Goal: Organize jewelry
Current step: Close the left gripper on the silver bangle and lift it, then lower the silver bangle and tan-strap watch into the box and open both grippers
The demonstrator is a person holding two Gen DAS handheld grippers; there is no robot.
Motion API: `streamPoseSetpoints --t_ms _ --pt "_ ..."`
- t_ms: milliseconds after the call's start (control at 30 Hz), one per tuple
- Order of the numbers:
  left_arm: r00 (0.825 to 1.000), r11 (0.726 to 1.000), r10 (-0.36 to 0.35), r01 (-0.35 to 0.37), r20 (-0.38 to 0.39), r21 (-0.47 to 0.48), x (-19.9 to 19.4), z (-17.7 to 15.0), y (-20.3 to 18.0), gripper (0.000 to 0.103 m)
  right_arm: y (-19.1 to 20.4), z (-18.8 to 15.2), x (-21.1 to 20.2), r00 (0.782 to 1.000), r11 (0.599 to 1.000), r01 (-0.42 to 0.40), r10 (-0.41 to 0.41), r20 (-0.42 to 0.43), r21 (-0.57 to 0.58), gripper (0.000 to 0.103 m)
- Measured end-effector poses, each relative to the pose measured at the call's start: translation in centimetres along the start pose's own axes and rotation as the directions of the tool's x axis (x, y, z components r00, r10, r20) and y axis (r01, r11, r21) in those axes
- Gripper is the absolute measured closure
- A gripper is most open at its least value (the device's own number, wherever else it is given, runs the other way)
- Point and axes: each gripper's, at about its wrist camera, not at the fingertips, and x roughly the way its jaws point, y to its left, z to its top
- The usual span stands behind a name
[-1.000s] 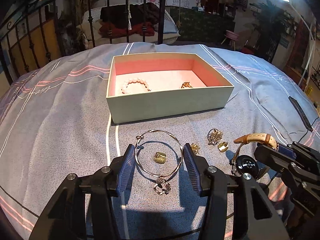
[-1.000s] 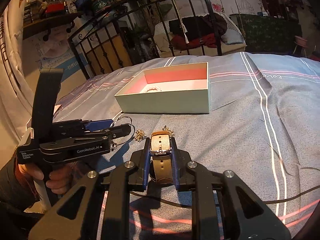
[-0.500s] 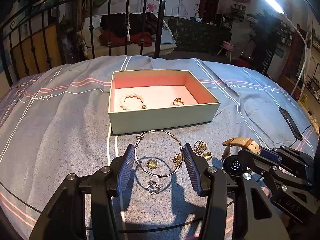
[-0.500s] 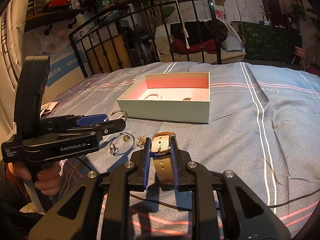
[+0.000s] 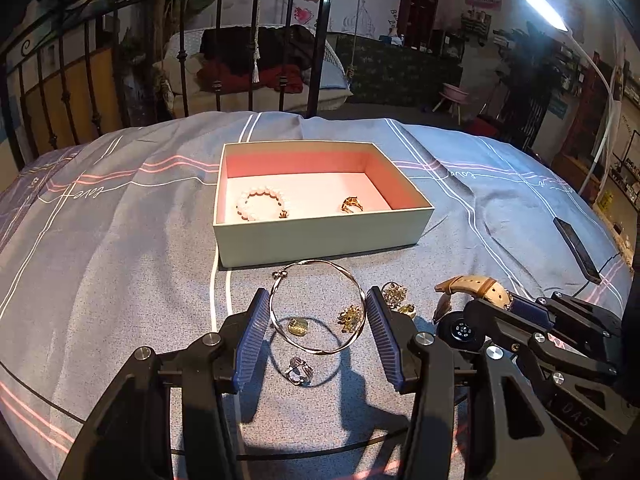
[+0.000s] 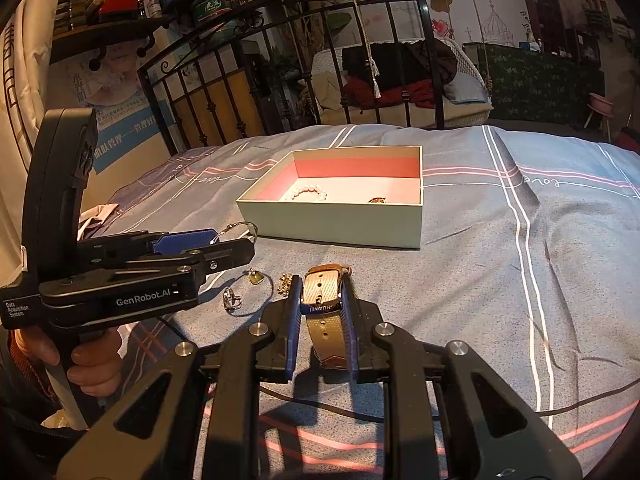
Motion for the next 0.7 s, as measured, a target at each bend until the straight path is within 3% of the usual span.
streamPoseSetpoints --t_ms 400,700 --pt "1.000 1.000 -0.009 0.009 -0.005 -0.024 0.3 0.2 0.6 0.054 0.4 1.5 1.0 1.000 0.999 0.010 -0.010 -0.014 -0.036 0.084" --pt "0.999 0.999 -0.001 0.003 0.037 -0.039 0.5 2.4 1.1 0.054 0.6 5.3 2.5 1.000 0.996 0.024 -0.023 0.017 -0.087 0.084"
